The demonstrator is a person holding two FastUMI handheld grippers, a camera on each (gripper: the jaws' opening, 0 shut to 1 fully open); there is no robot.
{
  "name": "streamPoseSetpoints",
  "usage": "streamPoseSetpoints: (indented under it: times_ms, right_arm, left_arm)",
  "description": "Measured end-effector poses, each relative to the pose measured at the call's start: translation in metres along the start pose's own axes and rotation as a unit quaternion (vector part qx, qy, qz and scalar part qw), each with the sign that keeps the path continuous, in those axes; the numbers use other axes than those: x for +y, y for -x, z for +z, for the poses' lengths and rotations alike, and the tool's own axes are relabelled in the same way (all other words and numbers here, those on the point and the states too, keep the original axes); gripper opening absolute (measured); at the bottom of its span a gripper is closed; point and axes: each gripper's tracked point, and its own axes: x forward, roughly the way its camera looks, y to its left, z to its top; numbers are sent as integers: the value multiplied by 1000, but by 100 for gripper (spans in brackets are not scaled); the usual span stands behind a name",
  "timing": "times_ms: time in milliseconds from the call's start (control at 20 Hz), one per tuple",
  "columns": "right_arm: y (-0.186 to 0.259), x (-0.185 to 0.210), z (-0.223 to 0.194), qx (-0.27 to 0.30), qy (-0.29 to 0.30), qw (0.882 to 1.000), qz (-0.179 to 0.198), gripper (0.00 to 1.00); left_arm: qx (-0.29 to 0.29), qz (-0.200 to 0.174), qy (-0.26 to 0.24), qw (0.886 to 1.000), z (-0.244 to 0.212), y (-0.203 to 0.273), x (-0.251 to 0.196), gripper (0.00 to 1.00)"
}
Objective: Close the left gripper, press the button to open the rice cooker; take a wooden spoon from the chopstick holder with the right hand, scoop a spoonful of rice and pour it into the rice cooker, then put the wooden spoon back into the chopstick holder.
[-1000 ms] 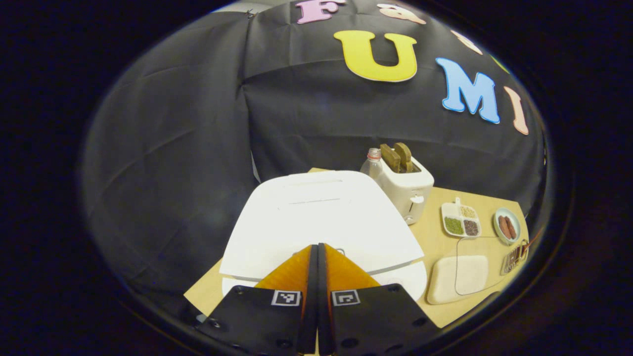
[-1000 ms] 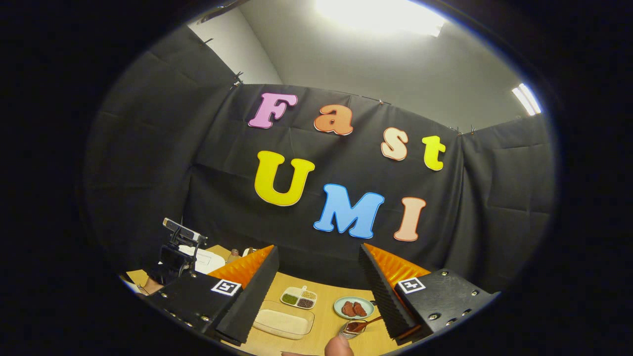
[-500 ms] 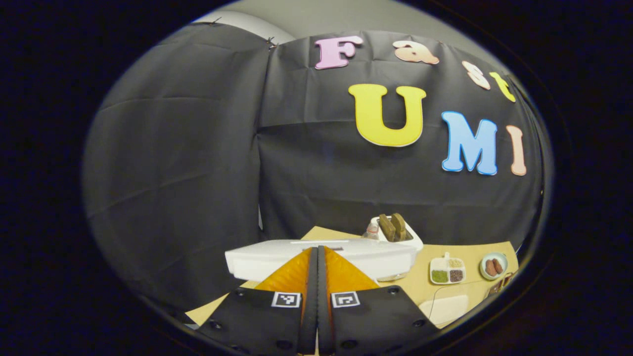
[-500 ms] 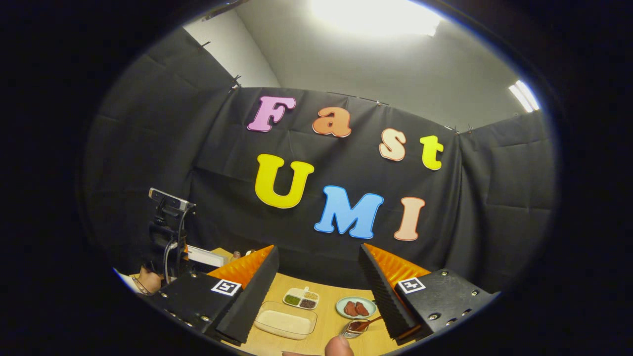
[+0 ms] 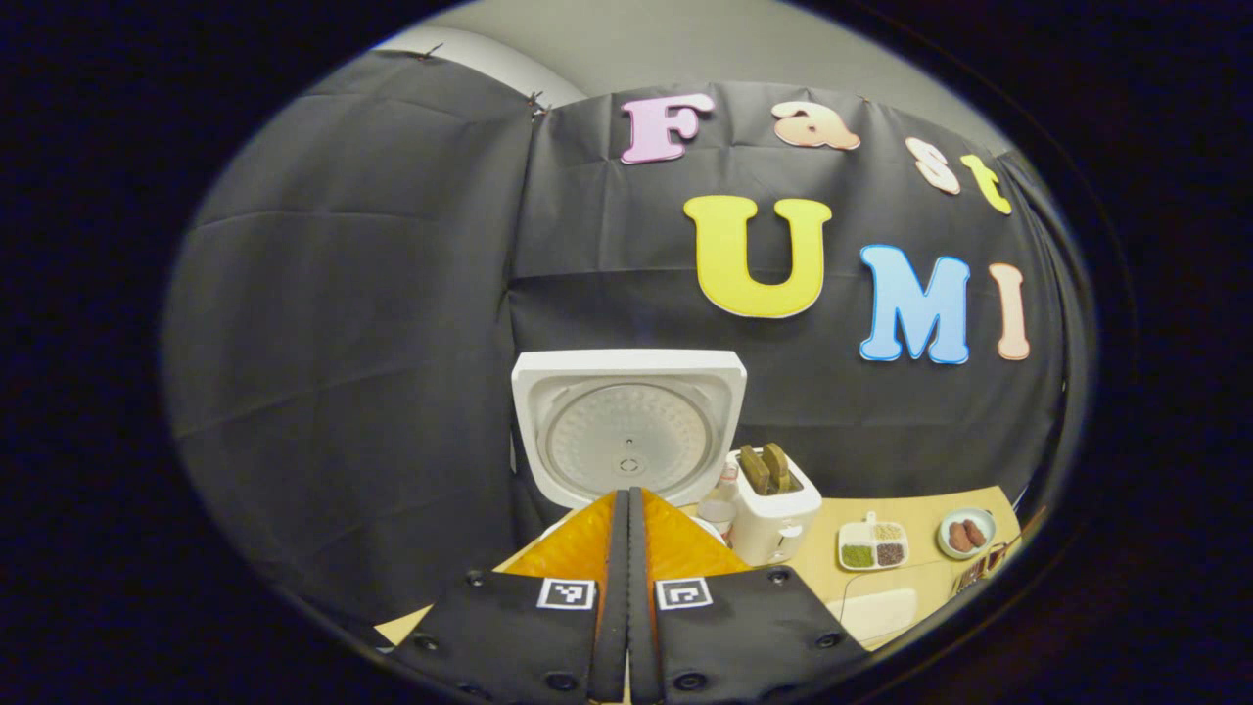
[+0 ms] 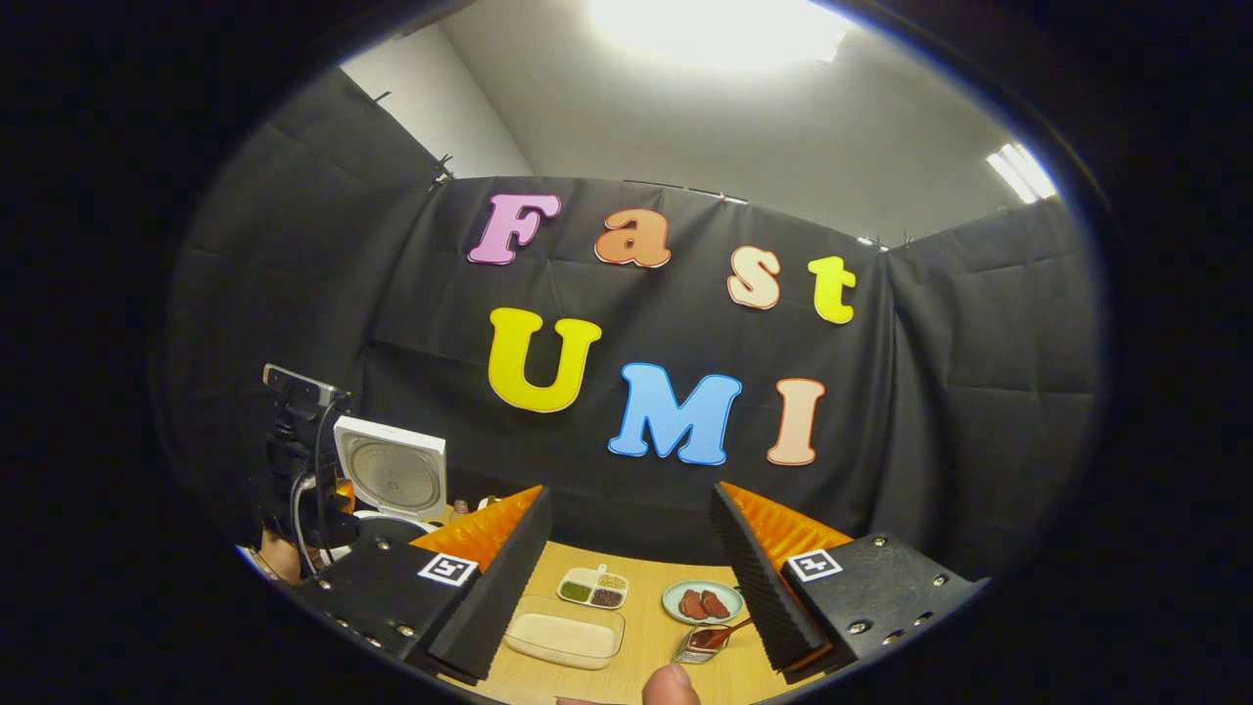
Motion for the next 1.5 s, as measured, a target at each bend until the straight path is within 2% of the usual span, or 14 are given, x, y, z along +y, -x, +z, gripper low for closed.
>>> streamPoseSetpoints:
  times_ms: [200,300,350,400,600,650,750,800,850,950,1100,1150,1350,1500]
  right_arm:
    - [-5,-22,-11,10,-20,999,-23,99]
    - [-8,-39,-23,17,-20,999,-38,99]
    - [-10,-49,-30,20,-19,999,-45,99]
    - [-13,-57,-37,24,-18,998,-51,99]
    - [-29,-97,-84,52,2,996,-76,99]
    - [-34,-106,-95,56,4,995,-78,99]
    - [-45,-120,-122,71,-6,995,-74,99]
    - [-51,-128,-135,80,-13,994,-73,99]
    - [-57,-137,-149,87,-22,993,-74,99]
    - [-71,-153,-176,101,-41,991,-76,99]
    - [-90,-173,-216,120,-56,989,-71,99]
    - [-96,-178,-231,128,-62,987,-69,99]
    - [-114,-202,-284,151,-94,982,-64,99]
    - [-132,-210,-336,180,-133,973,-53,99]
  left_arm:
    - [-7,-5,6,1000,9,14,2,7]
    - [-9,-6,6,1000,12,24,3,10]
    - [-11,-10,8,1000,16,29,1,7]
    - [-13,-13,9,1000,17,36,-1,12]
    - [-11,-20,10,1000,20,61,-12,10]
    - [-14,-25,14,999,24,69,-17,13]
    - [-28,-28,14,999,33,89,-26,7]
    - [-34,-24,8,999,37,100,-29,11]
    - [-41,-24,5,999,42,112,-34,7]
    - [-54,-27,6,998,50,135,-47,6]
    - [-60,-27,5,998,56,175,-64,22]
    - [-62,-24,3,998,58,185,-67,21]
    - [-65,-4,-8,998,62,222,-89,40]
    - [-63,12,-13,998,60,249,-103,51]
